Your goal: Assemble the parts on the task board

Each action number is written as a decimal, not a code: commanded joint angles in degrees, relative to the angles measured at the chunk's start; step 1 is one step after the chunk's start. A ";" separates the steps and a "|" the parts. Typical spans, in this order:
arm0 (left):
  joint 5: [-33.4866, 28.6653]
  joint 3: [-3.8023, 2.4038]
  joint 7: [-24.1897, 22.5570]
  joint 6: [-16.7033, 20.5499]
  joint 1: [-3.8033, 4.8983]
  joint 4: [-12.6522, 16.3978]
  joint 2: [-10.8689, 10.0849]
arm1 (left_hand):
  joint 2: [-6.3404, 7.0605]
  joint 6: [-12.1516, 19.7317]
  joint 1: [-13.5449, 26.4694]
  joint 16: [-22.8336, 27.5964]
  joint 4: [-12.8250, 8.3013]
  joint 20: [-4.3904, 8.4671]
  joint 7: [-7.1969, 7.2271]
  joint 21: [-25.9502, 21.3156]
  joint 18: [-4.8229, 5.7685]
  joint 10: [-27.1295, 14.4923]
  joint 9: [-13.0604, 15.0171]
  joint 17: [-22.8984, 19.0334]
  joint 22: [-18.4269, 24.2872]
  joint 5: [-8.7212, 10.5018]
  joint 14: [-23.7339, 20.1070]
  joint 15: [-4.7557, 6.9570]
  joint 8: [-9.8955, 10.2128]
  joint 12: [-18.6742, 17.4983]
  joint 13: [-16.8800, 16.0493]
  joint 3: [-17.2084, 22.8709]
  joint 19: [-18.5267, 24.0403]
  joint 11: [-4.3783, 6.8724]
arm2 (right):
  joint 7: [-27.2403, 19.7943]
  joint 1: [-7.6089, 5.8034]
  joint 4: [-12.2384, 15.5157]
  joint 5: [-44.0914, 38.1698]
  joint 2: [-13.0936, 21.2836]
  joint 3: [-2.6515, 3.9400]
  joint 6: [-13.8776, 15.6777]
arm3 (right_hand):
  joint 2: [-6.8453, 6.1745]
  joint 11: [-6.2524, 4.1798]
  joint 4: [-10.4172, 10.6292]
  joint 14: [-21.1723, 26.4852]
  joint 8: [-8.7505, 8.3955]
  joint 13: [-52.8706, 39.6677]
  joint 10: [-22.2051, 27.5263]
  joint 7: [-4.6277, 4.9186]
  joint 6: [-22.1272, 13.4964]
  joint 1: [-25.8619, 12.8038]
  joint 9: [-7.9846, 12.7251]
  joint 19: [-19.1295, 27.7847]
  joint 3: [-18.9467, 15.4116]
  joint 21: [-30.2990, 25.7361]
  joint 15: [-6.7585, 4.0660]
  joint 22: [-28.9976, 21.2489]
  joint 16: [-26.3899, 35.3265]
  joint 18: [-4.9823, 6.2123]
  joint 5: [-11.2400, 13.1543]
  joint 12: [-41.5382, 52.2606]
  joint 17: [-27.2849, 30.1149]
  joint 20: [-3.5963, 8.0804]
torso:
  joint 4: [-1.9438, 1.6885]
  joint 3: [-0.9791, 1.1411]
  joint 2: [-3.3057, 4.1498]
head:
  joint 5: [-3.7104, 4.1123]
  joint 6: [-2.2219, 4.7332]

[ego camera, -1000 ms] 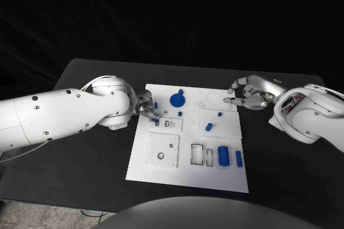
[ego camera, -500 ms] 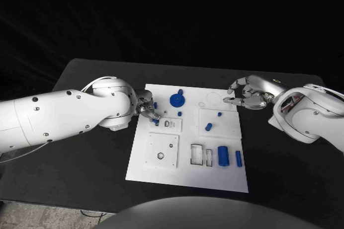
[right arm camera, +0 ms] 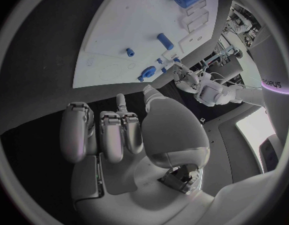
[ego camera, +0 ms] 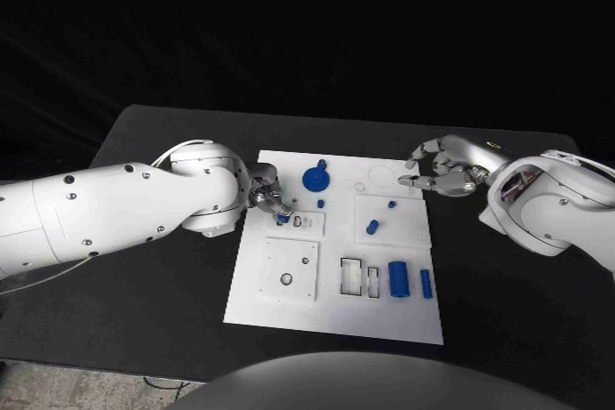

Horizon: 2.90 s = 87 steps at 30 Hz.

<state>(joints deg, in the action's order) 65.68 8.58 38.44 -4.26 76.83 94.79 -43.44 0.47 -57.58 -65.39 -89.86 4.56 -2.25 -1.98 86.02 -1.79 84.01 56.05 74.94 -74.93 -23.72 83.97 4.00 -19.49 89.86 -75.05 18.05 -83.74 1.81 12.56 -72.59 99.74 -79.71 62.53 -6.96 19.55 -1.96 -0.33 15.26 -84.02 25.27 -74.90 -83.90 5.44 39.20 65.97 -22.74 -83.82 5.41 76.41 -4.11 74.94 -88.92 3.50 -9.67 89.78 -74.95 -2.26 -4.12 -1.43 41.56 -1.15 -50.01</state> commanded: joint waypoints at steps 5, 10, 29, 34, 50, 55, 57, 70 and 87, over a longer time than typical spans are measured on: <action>-1.39 0.02 -0.37 0.48 -0.06 0.19 0.38 | -0.37 -0.21 0.32 -0.14 -0.25 0.22 0.45 -0.31 -0.17 5.99 0.11 15.06 -8.37 -0.23 6.03 0.52 0.33 0.14 -14.95 0.72 -0.31 0.33 | 0.44 0.06 -0.08 0.04 -0.04 0.00 -1.17 | 0.25 0.37 -0.42 -5.50 -0.34 -15.10 -6.10 0.04 0.56 0.81 0.15 -0.54 0.05 -0.46 0.48 10.76 0.41 -0.28 -0.42 0.22 -13.06 -0.41 | 0.04 0.01 -0.05 | -0.06 0.01; -1.80 0.00 -0.39 0.63 -0.07 0.26 0.79 | -0.39 -0.29 0.47 -0.14 -0.26 0.23 0.46 -0.31 -0.17 5.99 0.18 15.06 -8.39 -0.29 6.03 0.53 0.39 0.14 -14.95 0.98 -0.33 0.35 | 0.49 0.07 -0.13 0.06 -0.09 0.00 -1.30 | 0.27 0.38 -0.45 -5.49 -0.36 -15.10 -6.10 0.05 0.59 0.90 0.19 -0.54 0.05 -0.46 0.49 10.76 0.43 -0.28 -0.50 0.22 -13.04 -0.42 | -0.04 0.03 -0.08 | -0.22 0.01; -3.03 -0.02 -0.57 1.09 -0.17 -0.39 2.27 | -0.45 -0.16 0.87 -0.14 -0.24 0.24 0.39 -0.37 -0.19 5.99 0.24 15.06 -8.35 -0.35 6.03 0.53 0.81 0.14 -14.95 1.70 -0.29 0.32 | 0.62 0.12 -0.50 0.48 -0.32 0.00 -1.50 | 0.33 0.38 -0.52 -5.49 -0.42 -15.10 -6.10 0.06 0.66 1.11 0.30 -0.51 0.04 -0.55 0.49 10.74 0.46 -0.26 -0.78 0.22 -13.00 -0.42 | 0.05 0.04 -0.07 | -0.03 0.01; -2.87 -0.02 -0.51 1.18 -0.18 -0.52 2.42 | -0.47 -0.16 0.88 -0.14 -0.28 0.24 0.39 -0.37 -0.18 5.99 0.25 15.06 -8.36 -0.42 6.03 0.53 0.87 0.14 -14.95 1.84 -0.30 0.32 | 0.67 0.13 -0.49 0.52 -0.26 0.00 -1.57 | 0.33 0.38 -0.52 -5.49 -0.42 -15.10 -6.10 0.06 0.66 1.11 0.30 -0.51 0.04 -0.55 0.49 10.74 0.46 -0.26 -0.78 0.22 -13.00 -0.42 | 0.01 0.05 -0.01 | -0.08 0.01; -0.82 -0.01 -0.36 1.44 -0.41 -0.77 2.40 | -0.45 -0.20 0.92 -0.14 -0.45 0.24 0.38 -0.41 -0.20 5.99 0.30 15.06 -8.33 -0.60 6.03 0.52 1.04 0.14 -14.95 2.27 -0.27 0.32 | 0.84 0.22 -0.61 0.59 -0.37 0.00 -1.83 | 0.33 0.38 -0.52 -5.48 -0.43 -15.10 -6.10 0.06 0.67 1.12 0.32 -0.50 0.03 -0.57 0.49 10.73 0.49 -0.26 -0.80 0.22 -12.96 -0.42 | -0.01 -0.01 -0.06 | -0.12 0.01; 0.11 -0.01 -0.44 1.76 -0.87 -0.81 2.44 | -0.44 -0.45 1.00 -0.14 -0.54 0.24 0.40 -0.42 -0.19 5.99 0.41 15.06 -8.35 -0.58 6.03 0.53 1.00 0.14 -14.95 2.52 -0.28 0.32 | 0.89 0.25 -0.60 0.71 -0.35 0.00 -1.90 | 0.33 0.39 -0.51 -5.46 -0.45 -15.10 -6.10 0.06 0.67 1.13 0.35 -0.44 0.01 -0.72 0.49 10.69 0.54 -0.23 -0.84 0.22 -12.90 -0.42 | -0.01 -0.01 -0.04 | -0.17 0.01; 0.37 -0.01 -0.54 2.04 -0.99 -0.79 2.50 | -0.44 -0.46 1.00 -0.14 -0.54 0.24 0.40 -0.42 -0.19 5.99 0.41 15.06 -8.35 -0.58 6.03 0.53 1.00 0.14 -14.95 2.53 -0.28 0.32 | 0.91 0.26 -0.62 0.73 -0.35 0.00 -1.95 | 0.33 0.39 -0.51 -5.46 -0.45 -15.10 -6.10 0.06 0.67 1.13 0.35 -0.44 0.01 -0.72 0.49 10.69 0.54 -0.23 -0.84 0.22 -12.90 -0.42 | -0.01 -0.01 -0.06 | -0.19 0.01; 0.23 -0.01 -0.98 2.35 -1.69 -1.35 2.91 | -0.47 -0.55 1.20 -0.14 -0.60 0.24 0.38 -0.56 -0.25 5.99 0.57 15.06 -8.18 -0.48 6.03 0.53 1.11 0.14 -14.95 2.98 -0.12 0.31 | 1.07 0.32 -0.62 0.88 -0.41 0.00 -2.28 | 0.33 0.39 -0.51 -5.44 -0.46 -15.10 -6.10 0.07 0.68 1.14 0.37 -0.40 -0.01 -0.81 0.49 10.66 0.59 -0.21 -0.87 0.22 -12.83 -0.43 | 0.02 0.03 -0.05 | -0.28 0.01; -1.20 -0.02 -1.57 1.26 -2.06 -1.30 2.91 | 0.10 -1.73 7.64 -0.14 4.21 -0.05 0.00 -0.93 -0.30 5.99 1.53 15.06 -8.15 12.65 6.03 0.21 2.79 0.14 -14.95 -0.76 0.02 -0.06 | 1.24 0.36 -0.70 1.13 -0.41 0.00 -2.88 | 0.39 0.44 -0.67 -5.37 -0.65 -15.10 -6.10 0.13 0.73 1.56 0.64 -0.19 -0.05 -1.36 0.53 10.50 0.80 -0.10 -1.38 0.22 -12.55 -0.45 | -0.05 0.00 -0.01 | -0.19 0.01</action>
<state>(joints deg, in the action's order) 65.37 8.55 37.77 -1.90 74.82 93.47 -40.62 0.63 -59.18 -58.31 -89.86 8.54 -2.25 -1.56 85.41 -1.79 84.01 57.51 74.92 -74.93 -11.40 83.97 4.00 -16.93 89.86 -75.06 17.56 -83.74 1.81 13.47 -72.27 99.10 -78.58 62.15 -6.96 17.60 -1.45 -0.34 14.94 -84.02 24.82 -74.91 -83.90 5.47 39.57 66.90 -22.14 -84.02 5.40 75.32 -4.11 74.94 -88.48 3.49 -10.78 89.78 -74.91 -2.46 -4.13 -1.43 41.52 -1.35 -50.01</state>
